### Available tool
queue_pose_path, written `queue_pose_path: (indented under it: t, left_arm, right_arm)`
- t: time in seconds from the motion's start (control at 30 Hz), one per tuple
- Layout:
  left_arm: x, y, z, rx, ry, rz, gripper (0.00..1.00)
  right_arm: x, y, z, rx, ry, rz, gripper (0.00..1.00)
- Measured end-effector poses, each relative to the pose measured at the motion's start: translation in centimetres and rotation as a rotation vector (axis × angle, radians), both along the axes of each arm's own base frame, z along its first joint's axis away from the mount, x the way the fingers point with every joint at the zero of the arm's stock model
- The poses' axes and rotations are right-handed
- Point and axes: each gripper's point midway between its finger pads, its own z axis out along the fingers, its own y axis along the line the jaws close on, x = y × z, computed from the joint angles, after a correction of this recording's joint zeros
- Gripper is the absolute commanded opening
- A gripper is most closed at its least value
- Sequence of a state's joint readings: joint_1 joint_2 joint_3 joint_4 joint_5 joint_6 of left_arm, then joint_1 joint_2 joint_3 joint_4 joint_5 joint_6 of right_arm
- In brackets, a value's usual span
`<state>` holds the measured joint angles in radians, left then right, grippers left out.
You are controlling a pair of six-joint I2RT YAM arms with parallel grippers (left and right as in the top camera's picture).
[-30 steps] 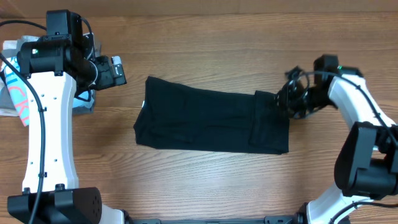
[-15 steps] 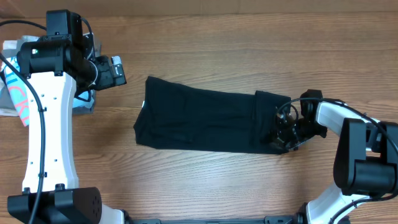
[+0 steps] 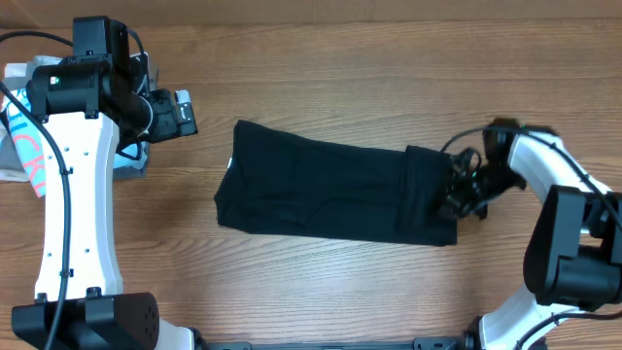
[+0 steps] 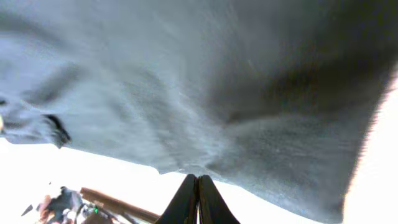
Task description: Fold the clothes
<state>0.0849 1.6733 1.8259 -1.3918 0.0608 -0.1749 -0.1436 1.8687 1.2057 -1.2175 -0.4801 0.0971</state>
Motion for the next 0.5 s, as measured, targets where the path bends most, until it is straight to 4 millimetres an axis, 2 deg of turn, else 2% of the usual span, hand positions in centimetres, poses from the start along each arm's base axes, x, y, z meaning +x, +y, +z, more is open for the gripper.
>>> queue_pose_path:
  t: [0.03, 0.07, 0.1, 0.13, 0.27, 0.43, 0.5]
  left_arm:
    - [0.0, 0.0, 0.0, 0.0, 0.0, 0.0, 1.0]
    - [0.0, 0.0, 0.0, 0.0, 0.0, 0.0, 1.0]
    - [0.0, 0.0, 0.0, 0.0, 0.0, 0.0, 1.0]
    - [0.0, 0.0, 0.0, 0.0, 0.0, 0.0, 1.0]
    - [0.0, 0.0, 0.0, 0.001, 0.0, -0.003, 1.0]
    - [0.0, 0.0, 0.0, 0.001, -0.001, -0.003, 1.0]
    - [0.0, 0.0, 0.0, 0.001, -0.001, -0.002, 1.0]
  right_arm:
    - [0.7, -0.4, 0.7, -0.019, -0.024, 0.007, 0.31]
    - [1.4, -0.8, 1.4, -0.041, -0.053, 0.013, 0.61]
    - [2.1, -1.3, 2.1, -0.065, -0.082, 0.013, 0.81]
    - [2.7, -1.9, 2.7, -0.089, -0.109, 0.01, 0.96]
    - [4.2, -5.3, 3.9, -0.17, -0.192, -0.047, 1.0]
    - [4.8, -10.8, 3.1, -0.229, -0.231, -0.185, 1.0]
    - [4.9, -11.9, 2.6, -0.234, -0.25, -0.215, 1.0]
